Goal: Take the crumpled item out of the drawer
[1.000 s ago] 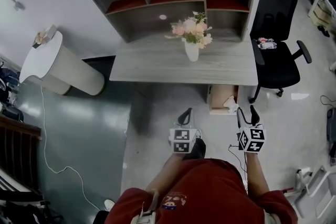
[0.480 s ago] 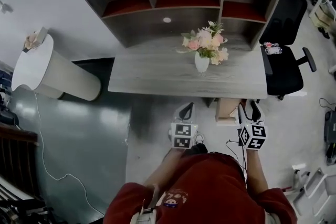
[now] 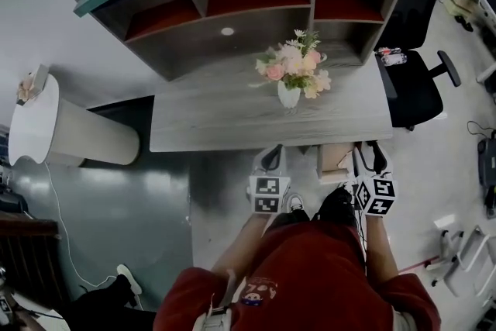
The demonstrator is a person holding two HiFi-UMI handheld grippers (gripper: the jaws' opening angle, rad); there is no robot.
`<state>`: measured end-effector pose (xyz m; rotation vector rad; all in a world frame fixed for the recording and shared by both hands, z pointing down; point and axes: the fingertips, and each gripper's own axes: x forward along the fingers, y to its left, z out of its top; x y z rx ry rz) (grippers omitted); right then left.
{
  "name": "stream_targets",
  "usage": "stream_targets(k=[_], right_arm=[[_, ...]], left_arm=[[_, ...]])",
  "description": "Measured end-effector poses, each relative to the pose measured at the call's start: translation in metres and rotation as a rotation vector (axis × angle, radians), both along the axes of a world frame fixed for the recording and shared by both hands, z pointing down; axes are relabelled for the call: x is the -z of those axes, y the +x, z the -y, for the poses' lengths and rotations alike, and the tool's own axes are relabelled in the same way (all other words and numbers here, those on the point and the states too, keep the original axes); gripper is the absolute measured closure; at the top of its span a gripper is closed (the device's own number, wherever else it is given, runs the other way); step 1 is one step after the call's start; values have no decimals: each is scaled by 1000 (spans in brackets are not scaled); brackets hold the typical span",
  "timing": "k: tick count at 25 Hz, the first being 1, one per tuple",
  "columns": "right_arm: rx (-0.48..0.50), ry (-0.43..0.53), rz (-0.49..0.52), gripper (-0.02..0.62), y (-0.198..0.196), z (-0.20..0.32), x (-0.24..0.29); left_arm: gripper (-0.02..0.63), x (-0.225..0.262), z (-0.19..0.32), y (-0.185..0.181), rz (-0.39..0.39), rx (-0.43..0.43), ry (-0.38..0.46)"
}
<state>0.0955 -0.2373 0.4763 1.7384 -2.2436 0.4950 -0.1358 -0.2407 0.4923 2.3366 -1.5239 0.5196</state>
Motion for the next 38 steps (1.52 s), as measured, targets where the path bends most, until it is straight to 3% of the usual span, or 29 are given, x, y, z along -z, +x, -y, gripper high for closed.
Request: stream_targets(k=[22,34,38], right_arm=[[13,0,14,367,12,30,-16],[56,-96,-8,367,1,16,-55],[81,-130,-30,367,1,14,-72]], left_arm=[[609,-2,20,27,7,-24,2],[609,-37,2,28,9,-25,-77],[609,-56,1,21,1,12,-107]])
